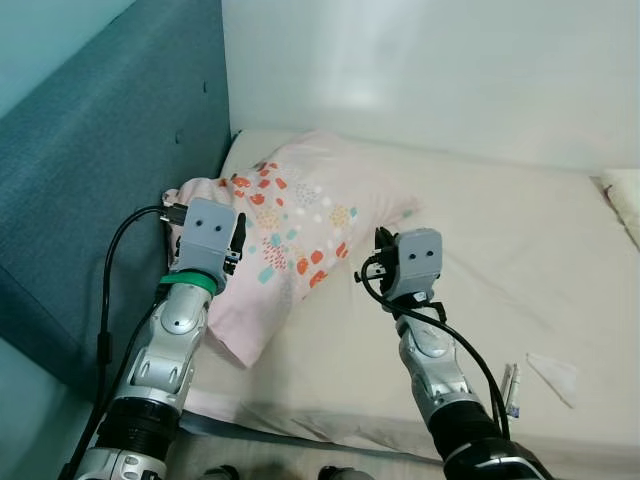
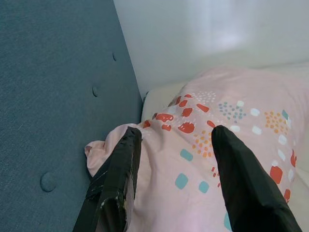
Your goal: Clean up the room
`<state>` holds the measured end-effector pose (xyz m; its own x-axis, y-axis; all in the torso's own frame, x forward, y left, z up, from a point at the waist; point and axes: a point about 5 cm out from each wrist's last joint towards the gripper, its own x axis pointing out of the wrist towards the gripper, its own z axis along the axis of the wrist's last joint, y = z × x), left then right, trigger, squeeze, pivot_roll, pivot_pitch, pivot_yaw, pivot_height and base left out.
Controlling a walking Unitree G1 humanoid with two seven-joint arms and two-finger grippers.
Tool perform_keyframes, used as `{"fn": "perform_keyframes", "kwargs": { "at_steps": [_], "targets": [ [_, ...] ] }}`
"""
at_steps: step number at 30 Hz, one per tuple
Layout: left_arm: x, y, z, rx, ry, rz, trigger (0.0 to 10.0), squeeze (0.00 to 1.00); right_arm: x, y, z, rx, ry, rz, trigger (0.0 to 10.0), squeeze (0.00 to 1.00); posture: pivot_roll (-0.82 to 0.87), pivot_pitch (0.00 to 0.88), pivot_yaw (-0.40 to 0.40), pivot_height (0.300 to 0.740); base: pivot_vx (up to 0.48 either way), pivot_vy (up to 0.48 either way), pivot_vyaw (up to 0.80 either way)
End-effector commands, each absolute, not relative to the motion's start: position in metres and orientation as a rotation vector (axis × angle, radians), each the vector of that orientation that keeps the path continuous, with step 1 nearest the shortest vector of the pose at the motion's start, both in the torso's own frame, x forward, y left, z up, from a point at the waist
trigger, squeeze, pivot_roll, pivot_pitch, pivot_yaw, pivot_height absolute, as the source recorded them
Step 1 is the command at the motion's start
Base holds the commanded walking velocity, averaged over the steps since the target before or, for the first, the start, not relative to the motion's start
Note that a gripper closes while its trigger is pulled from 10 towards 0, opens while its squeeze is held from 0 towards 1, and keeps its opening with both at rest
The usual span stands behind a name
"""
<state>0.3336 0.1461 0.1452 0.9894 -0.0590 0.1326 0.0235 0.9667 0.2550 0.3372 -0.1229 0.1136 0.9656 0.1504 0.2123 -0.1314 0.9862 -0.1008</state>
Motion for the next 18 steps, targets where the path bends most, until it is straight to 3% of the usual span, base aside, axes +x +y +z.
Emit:
{"fn": "perform_keyframes", "kwargs": {
  "at_steps": [1, 18],
  "targets": [
    [0.3324, 0.1438, 0.1406, 0.268, -0.123, -0.05, 10.0, 0.0, 0.3372, -0.126, 0.1138, -0.077, -0.22, 0.129, 10.0, 0.0, 0.0, 0.027, -0.012, 0.74, 0.0, 0.0, 0.0],
    [0.3305, 0.1435, 0.1376, 0.279, -0.113, -0.049, 10.0, 0.0, 0.3334, -0.1303, 0.1135, -0.084, -0.232, 0.124, 10.0, 0.0, -0.02, 0.041, -0.008, 0.74, 0.0, 0.0, 0.0]
  ]
}}
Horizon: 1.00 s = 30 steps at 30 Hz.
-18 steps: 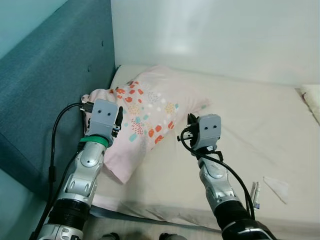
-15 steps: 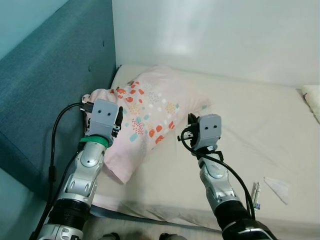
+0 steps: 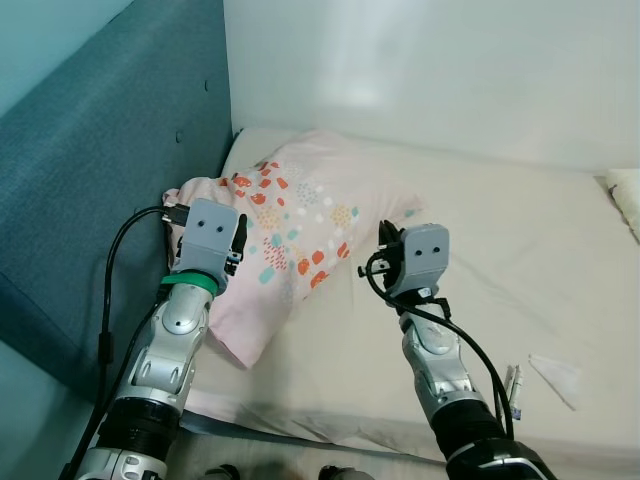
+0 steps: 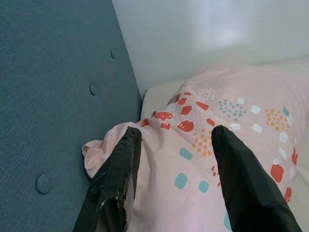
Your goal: Clean up the room
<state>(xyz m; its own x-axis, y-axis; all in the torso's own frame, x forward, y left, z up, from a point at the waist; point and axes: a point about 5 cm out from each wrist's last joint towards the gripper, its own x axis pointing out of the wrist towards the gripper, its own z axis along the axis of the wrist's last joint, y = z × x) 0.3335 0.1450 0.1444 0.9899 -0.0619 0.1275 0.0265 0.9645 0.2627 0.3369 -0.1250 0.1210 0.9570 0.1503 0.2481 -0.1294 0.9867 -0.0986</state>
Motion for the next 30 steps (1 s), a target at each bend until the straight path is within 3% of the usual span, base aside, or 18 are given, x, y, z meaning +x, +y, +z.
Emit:
{"fn": "perform_keyframes", "kwargs": {
  "at_steps": [1, 30],
  "targets": [
    [0.3301, 0.1433, 0.1381, 0.278, -0.114, -0.051, 10.0, 0.0, 0.3328, -0.1314, 0.1141, -0.077, -0.235, 0.118, 10.0, 0.0, -0.03, 0.05, -0.012, 0.74, 0.0, 0.0, 0.0],
    [0.3364, 0.1348, 0.1382, 0.27, -0.11, -0.074, 10.0, 0.0, 0.3291, -0.1392, 0.1142, -0.07, -0.231, 0.094, 10.0, 0.0, -0.07, 0.053, -0.004, 0.74, 0.0, 0.0, 0.0]
  ]
}}
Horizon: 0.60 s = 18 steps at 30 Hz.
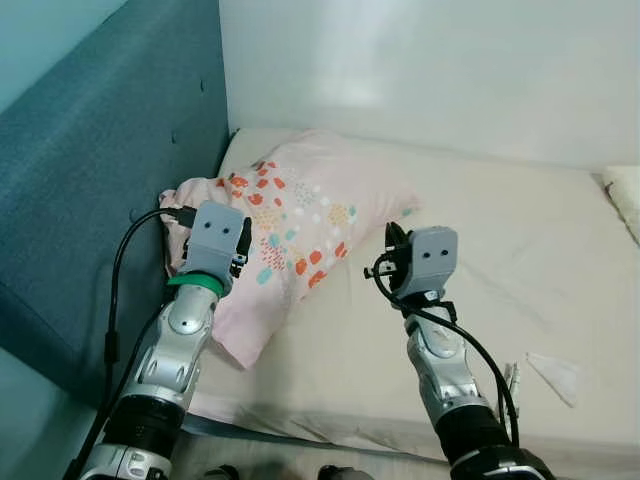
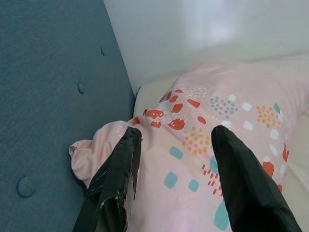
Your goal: Clean up the room
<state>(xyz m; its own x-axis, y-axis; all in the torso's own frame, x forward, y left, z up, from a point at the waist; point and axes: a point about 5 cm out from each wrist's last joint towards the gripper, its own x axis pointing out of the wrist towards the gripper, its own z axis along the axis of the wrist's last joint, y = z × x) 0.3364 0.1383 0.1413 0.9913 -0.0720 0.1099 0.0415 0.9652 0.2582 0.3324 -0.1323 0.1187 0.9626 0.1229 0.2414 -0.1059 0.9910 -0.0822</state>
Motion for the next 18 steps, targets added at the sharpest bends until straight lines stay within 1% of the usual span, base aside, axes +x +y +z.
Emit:
{"fn": "perform_keyframes", "kwargs": {
  "at_steps": [1, 8, 13, 18],
  "targets": [
    [0.337, 0.134, 0.139, 0.272, -0.112, -0.078, 10.0, 0.0, 0.329, -0.14, 0.115, -0.067, -0.236, 0.093, 10.0, 0.0, -0.07, 0.053, -0.004, 0.74, 0.0, 0.0, 0.0],
    [0.335, 0.138, 0.136, 0.278, -0.1, -0.071, 10.0, 0.0, 0.328, -0.14, 0.116, -0.062, -0.24, 0.085, 10.0, 0.0, -0.07, 0.057, -0.003, 0.74, 0.0, 0.0, 0.0],
    [0.333, 0.146, 0.131, 0.282, -0.083, -0.047, 10.0, 0.0, 0.328, -0.14, 0.113, -0.054, -0.23, 0.08, 10.0, 0.0, -0.06, 0.051, -0.004, 0.74, 0.0, 0.0, 0.0],
    [0.335, 0.146, 0.131, 0.284, -0.079, -0.048, 10.0, 0.0, 0.33, -0.138, 0.115, -0.062, -0.233, 0.094, 10.0, 0.0, -0.06, 0.048, 0.001, 0.74, 0.0, 0.0, 0.0]
  ]
}}
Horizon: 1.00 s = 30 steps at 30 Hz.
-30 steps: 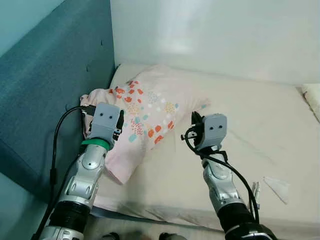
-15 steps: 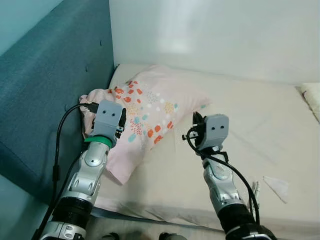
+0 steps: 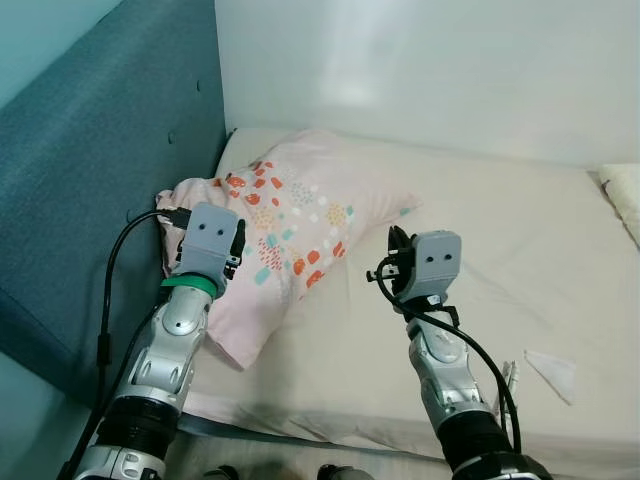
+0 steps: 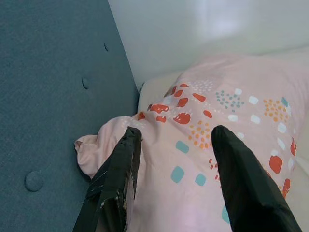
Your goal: Clean up the room
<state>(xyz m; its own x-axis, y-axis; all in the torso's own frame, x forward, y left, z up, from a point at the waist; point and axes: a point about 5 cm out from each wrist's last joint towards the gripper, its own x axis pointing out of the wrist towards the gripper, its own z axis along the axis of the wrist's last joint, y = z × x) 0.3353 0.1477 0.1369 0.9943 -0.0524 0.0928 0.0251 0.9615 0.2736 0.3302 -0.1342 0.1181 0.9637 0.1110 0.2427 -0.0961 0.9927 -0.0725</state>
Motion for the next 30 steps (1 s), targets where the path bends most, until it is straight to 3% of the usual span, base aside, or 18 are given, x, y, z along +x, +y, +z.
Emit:
{"fn": "perform_keyframes", "kwargs": {
  "at_steps": [1, 30],
  "targets": [
    [0.335, 0.1457, 0.1305, 0.281, -0.079, -0.044, 10.0, 0.0, 0.3295, -0.1375, 0.1137, -0.072, -0.229, 0.1, 10.0, 0.0, -0.06, 0.048, 0.001, 0.74, 0.0, 0.0, 0.0],
    [0.3337, 0.1377, 0.1296, 0.264, -0.081, -0.089, 10.0, 0.0, 0.3262, -0.1383, 0.1091, -0.057, -0.213, 0.064, 10.0, 0.0, -0.07, 0.051, 0.001, 0.74, 0.0, 0.0, 0.0]
  ]
}}
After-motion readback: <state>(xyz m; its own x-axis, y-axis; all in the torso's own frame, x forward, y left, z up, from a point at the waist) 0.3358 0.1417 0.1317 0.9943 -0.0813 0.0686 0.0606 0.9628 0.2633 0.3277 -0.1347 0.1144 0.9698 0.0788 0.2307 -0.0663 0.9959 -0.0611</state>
